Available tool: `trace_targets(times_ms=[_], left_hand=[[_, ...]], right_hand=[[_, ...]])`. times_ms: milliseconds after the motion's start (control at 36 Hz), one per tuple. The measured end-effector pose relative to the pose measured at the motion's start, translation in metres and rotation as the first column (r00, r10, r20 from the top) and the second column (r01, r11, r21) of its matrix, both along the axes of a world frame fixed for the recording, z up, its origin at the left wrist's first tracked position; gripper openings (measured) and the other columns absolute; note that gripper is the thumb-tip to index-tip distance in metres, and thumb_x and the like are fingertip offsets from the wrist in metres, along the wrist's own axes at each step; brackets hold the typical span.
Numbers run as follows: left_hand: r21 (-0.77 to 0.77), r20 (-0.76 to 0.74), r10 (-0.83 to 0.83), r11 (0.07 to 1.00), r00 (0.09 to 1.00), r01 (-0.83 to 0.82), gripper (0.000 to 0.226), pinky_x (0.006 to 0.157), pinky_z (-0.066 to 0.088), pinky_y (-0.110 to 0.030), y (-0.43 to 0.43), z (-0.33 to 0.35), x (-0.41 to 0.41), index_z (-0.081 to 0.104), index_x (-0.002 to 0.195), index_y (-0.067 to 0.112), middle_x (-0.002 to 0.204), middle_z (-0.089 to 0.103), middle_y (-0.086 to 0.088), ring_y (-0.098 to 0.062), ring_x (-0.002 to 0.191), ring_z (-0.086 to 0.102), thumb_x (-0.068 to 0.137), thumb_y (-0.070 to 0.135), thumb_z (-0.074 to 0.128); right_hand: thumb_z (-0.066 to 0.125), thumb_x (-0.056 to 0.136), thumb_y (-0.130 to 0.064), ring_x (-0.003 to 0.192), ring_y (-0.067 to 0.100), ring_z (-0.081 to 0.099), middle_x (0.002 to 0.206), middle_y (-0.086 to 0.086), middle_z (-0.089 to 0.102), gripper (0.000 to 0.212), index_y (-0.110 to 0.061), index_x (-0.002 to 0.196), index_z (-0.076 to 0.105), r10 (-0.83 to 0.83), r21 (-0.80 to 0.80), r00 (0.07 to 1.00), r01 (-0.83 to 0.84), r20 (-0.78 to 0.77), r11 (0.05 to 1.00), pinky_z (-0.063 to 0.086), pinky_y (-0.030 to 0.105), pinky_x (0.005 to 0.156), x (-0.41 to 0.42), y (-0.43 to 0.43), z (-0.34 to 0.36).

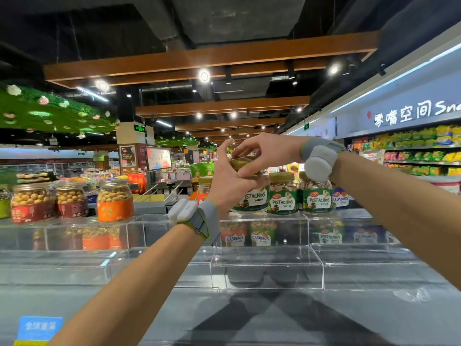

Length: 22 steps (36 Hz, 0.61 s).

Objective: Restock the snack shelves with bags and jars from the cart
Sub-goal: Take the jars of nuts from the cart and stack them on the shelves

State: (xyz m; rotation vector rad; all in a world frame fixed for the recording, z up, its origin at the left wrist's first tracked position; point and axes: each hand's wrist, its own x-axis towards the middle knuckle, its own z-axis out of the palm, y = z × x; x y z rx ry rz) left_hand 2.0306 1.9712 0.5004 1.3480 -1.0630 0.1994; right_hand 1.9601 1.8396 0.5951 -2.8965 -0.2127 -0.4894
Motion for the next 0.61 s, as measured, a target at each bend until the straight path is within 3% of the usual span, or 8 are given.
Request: trace_targets(times_ms=[56, 139, 222, 333, 417, 611], left_hand=[[0.000, 0.001, 0.009, 1.000, 1.000, -0.009, 0.116, 0.078, 0.054, -0.014, 0.001, 0.001, 0.004, 0.021, 0.150, 0.033, 0.122, 0.061, -0.010, -0.017, 0.096, 0.073, 0.065, 0.004, 0.094], [-0.010, 0.028, 0.024, 1.000, 0.999, -0.024, 0.115, 0.097, 0.054, -0.028, 0.003, 0.002, 0.012, 0.024, 0.145, 0.040, 0.129, 0.052, -0.005, -0.021, 0.110, 0.068, 0.061, 0.009, 0.096], [0.013, 0.069, 0.075, 0.997, 0.995, -0.076, 0.110, 0.097, 0.051, -0.025, 0.013, 0.004, 0.019, 0.025, 0.146, 0.039, 0.128, 0.047, 0.000, -0.015, 0.114, 0.060, 0.063, 0.019, 0.095], [0.020, 0.101, 0.224, 0.974, 0.969, -0.227, 0.080, 0.109, 0.044, -0.045, 0.029, 0.001, 0.032, 0.037, 0.138, 0.035, 0.131, 0.045, 0.001, -0.019, 0.124, 0.047, 0.073, 0.024, 0.082], [0.015, 0.138, 0.355, 0.933, 0.924, -0.361, 0.061, 0.108, 0.041, -0.045, 0.041, -0.003, 0.040, 0.040, 0.127, 0.035, 0.130, 0.041, -0.002, -0.023, 0.126, 0.042, 0.076, 0.023, 0.071], [0.273, 0.330, 0.489, 0.769, 0.807, -0.578, 0.057, 0.114, 0.029, -0.048, 0.055, -0.016, 0.073, 0.046, 0.142, 0.028, 0.145, 0.031, -0.008, -0.031, 0.139, 0.021, 0.088, 0.028, 0.064]], right_hand=[[0.076, 0.076, -0.060, 0.100, -0.003, 0.055, 0.126, -0.015, 0.057, 0.067, -0.035, 0.135, 0.056, -0.006, -0.016, 1.000, 0.007, 0.024, 1.000, 0.048, 0.025, 0.089, -0.002, 0.002, 0.001], [0.075, 0.079, -0.057, 0.098, -0.001, 0.056, 0.122, -0.012, 0.058, 0.070, -0.029, 0.139, 0.053, -0.021, -0.016, 0.998, 0.022, 0.067, 1.000, 0.045, 0.023, 0.085, -0.001, 0.004, 0.002], [0.073, 0.079, -0.060, 0.104, 0.006, 0.056, 0.125, -0.008, 0.060, 0.070, -0.028, 0.138, 0.054, -0.059, -0.036, 0.985, 0.065, 0.163, 0.997, 0.040, 0.024, 0.087, 0.005, 0.002, 0.001], [0.071, 0.080, -0.061, 0.109, 0.012, 0.053, 0.128, -0.004, 0.058, 0.068, -0.025, 0.135, 0.054, -0.104, -0.058, 0.974, 0.118, 0.200, 0.991, 0.042, 0.028, 0.090, 0.017, -0.005, -0.002], [0.072, 0.079, -0.063, 0.106, 0.014, 0.054, 0.130, -0.002, 0.058, 0.071, -0.026, 0.136, 0.053, -0.148, -0.088, 0.972, 0.166, 0.181, 0.982, 0.044, 0.029, 0.091, 0.028, -0.007, -0.004], [0.074, 0.079, -0.059, 0.104, 0.018, 0.056, 0.130, 0.003, 0.060, 0.074, -0.019, 0.137, 0.054, -0.180, -0.150, 0.973, 0.202, 0.143, 0.968, 0.047, 0.028, 0.089, 0.057, -0.005, -0.020]])
